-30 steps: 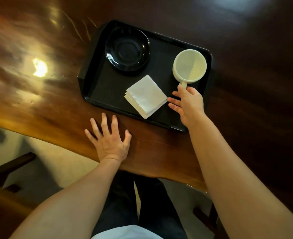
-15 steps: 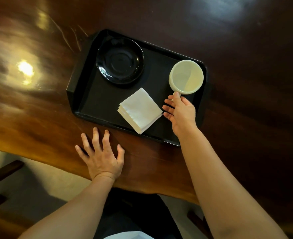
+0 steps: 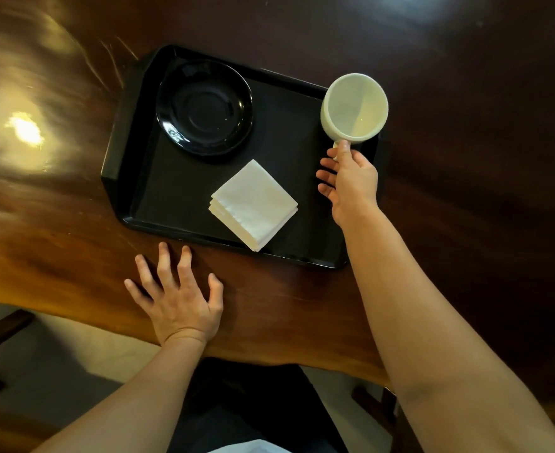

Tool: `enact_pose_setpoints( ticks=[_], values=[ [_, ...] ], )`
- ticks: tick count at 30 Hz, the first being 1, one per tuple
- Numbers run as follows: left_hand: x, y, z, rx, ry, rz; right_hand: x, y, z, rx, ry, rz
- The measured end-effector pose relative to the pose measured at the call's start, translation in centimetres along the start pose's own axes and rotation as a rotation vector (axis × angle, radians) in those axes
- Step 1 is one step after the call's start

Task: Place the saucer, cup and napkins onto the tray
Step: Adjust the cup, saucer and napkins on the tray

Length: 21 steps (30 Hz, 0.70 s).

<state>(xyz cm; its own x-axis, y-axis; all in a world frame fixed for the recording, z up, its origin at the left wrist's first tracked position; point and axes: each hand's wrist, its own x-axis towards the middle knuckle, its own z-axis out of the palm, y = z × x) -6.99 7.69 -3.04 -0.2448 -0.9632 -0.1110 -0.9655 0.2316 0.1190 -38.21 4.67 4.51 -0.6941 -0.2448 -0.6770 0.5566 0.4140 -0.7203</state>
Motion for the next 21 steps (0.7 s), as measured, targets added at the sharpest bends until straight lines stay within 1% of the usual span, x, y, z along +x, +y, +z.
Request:
enact_pose_setpoints(
  ticks=[11,16,21],
  values=[
    [0.0,-0.2,0.3,0.004,0.019,-0.001,-0.6,0.4,-0.8,-0.008,-0.033,-0.012],
    [0.1,-0.2,0.3,0.0,0.017,-0.002,-1.3,0.8,-0.8,0.008,-0.106,-0.003],
    [0.0,-0.1,0.2,-0.009,0.016,-0.007,-1.4,0.8,-1.1,-0.017,-0.107,-0.032]
  ],
)
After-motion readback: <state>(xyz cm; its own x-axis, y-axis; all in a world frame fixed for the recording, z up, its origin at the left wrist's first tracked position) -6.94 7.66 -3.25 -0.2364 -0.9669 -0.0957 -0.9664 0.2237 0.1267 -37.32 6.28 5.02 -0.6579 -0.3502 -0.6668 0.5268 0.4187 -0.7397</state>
